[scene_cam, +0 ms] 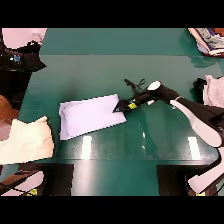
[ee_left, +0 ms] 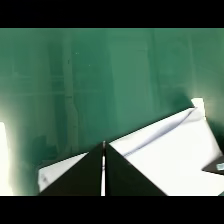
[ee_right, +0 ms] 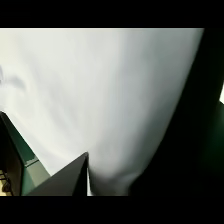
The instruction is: Fold the shirts.
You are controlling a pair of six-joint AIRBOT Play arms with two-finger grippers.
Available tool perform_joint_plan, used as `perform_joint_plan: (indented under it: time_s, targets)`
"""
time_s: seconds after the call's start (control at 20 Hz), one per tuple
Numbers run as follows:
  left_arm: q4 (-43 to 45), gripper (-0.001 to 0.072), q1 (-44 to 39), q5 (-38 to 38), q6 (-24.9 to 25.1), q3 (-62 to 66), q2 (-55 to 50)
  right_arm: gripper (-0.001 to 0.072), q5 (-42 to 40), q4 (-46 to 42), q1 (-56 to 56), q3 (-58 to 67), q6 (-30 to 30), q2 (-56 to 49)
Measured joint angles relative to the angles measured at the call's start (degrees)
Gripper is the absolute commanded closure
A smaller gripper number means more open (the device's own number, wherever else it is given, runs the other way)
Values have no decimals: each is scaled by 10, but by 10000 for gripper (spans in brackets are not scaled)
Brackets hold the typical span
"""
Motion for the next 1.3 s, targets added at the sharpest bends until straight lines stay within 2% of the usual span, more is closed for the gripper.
perform_joint_plan:
  time_s: [0.05,0.1,0.3,0.5,0.7,0.95,1.15,1.3]
  targets:
    - [-2,687,0,0,0,0,0,666,-3,-1,11,18,0,-10]
    - [-4,687,0,1,0,0,0,695,-2,0,20,35,0,-17]
    - [-11,689,-8,1,0,0,0,696,-3,3,28,89,-1,-26]
    - [-14,688,-53,8,0,0,0,696,-9,1,-35,97,-1,25]
    - [-17,688,-119,20,0,0,0,696,-14,-23,-179,83,4,109]
    - [-23,688,-189,51,-13,0,0,696,-33,-63,-411,79,9,194]
    - [-24,688,-229,90,-19,0,0,696,-64,-68,-564,78,7,211]
    - [-26,688,-243,113,-22,0,0,696,-85,-67,-629,78,2,201]
